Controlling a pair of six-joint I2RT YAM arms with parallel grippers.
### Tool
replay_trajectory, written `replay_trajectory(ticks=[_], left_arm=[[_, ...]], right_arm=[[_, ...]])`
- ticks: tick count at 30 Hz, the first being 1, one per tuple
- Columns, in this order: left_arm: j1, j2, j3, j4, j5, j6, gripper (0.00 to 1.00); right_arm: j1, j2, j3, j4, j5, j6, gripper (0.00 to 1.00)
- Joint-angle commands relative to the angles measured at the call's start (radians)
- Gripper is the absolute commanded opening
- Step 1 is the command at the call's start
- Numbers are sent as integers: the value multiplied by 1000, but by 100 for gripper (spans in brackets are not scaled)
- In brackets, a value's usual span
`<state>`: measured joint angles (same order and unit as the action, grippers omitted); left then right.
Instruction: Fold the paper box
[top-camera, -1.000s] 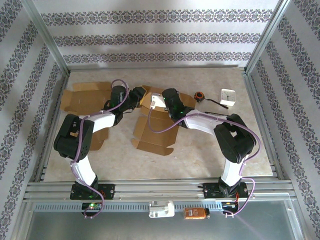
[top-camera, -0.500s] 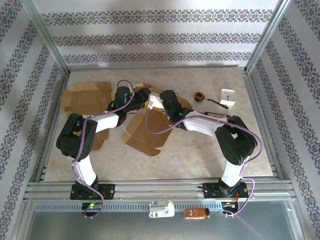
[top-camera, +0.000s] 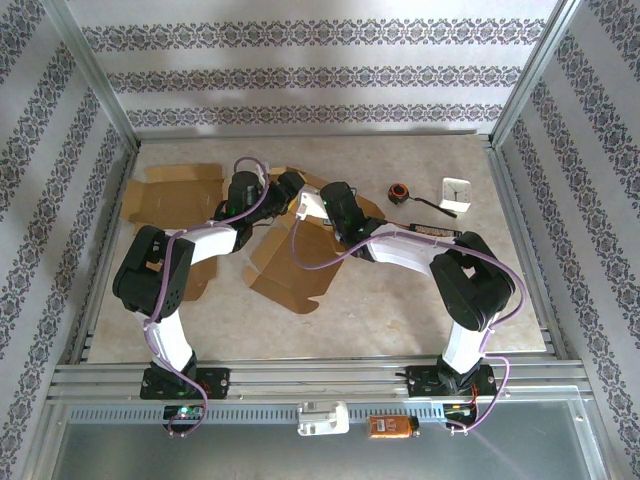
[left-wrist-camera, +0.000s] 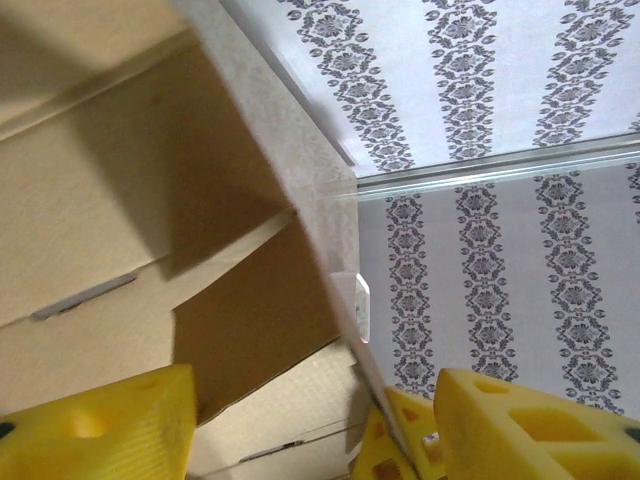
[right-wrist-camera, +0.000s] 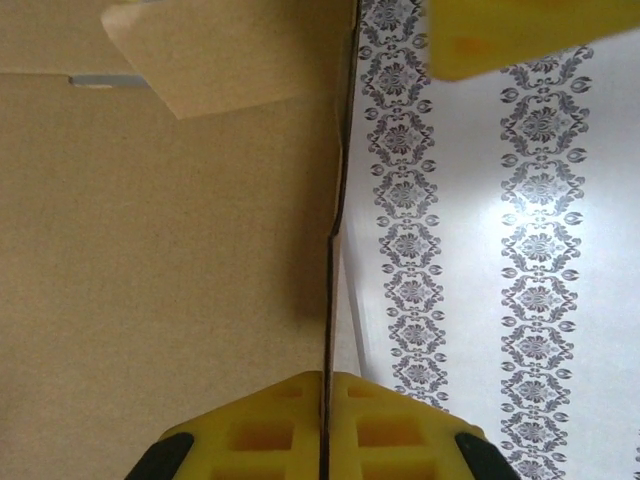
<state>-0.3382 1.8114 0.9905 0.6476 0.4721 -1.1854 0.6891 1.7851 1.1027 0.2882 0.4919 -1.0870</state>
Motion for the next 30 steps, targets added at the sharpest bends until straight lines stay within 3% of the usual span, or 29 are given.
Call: replay_trajectory(ticks=[1,7,14,20,25,30], left_arm=[[8,-45,29,92,44,20,64],[50,-107,-27,53,28,54,65],[57,-316,-89,-349,-94,471,68],[56,-455,-161,-603,-187,739,57],[56,-401,-119,-804,-243,828,50],[57,-243,-28,-876,-169,818,48]], right_arm=[[5,-11,-10,0,-32,-7,7],[-16,-19,-7,-2,-28,-13,7],[-28,-27,-4,-4,-38,-17,6],[-42,-24,1,-10,-61,-3,6],[-46,-24,11,-28,-81,20,6],[-46,-23,20,-43,-87,28,6]])
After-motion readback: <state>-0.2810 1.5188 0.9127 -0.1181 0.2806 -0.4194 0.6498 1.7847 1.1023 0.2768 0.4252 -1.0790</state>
